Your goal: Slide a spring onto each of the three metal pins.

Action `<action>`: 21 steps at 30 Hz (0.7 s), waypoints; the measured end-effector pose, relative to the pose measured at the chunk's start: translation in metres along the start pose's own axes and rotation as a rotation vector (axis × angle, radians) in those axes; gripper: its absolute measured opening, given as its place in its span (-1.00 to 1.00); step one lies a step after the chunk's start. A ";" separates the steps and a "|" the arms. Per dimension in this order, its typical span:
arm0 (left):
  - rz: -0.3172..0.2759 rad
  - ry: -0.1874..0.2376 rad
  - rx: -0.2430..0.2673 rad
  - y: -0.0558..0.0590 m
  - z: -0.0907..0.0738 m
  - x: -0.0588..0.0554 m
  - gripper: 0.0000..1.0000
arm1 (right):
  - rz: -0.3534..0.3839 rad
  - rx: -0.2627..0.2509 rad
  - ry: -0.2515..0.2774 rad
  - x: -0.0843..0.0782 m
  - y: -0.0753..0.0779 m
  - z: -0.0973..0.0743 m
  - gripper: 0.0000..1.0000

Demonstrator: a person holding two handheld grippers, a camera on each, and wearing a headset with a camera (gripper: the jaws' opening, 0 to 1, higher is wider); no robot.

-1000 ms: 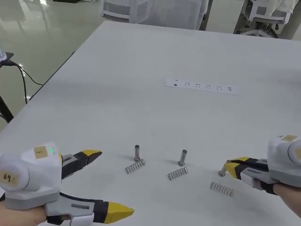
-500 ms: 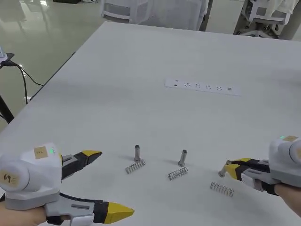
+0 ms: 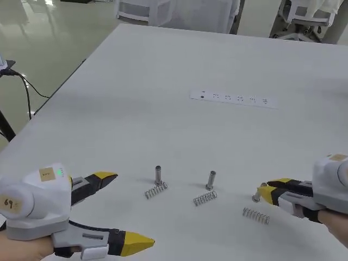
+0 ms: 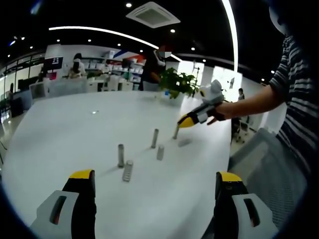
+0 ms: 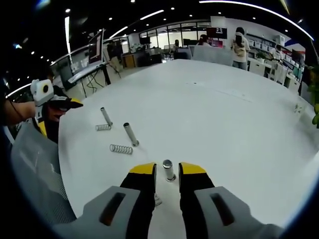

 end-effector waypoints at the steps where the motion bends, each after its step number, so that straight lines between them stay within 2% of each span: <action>1: -0.002 0.000 0.000 0.000 0.000 0.000 0.95 | 0.002 0.003 0.004 0.000 -0.001 0.000 -0.68; 21: -0.002 0.004 -0.001 -0.005 0.003 0.000 0.96 | 0.028 0.003 0.032 0.001 0.000 -0.006 -0.47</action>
Point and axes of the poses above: the centre of the closed fingertips' face, and the gripper's own axes: z roughly forward along the fingers, y roughly to its right, x roughly out of its top, the point moved 3 cm from there along -z, roughly backward along the fingers, and after that the axes turned 4 degrees about x, right-handed, at the moved point
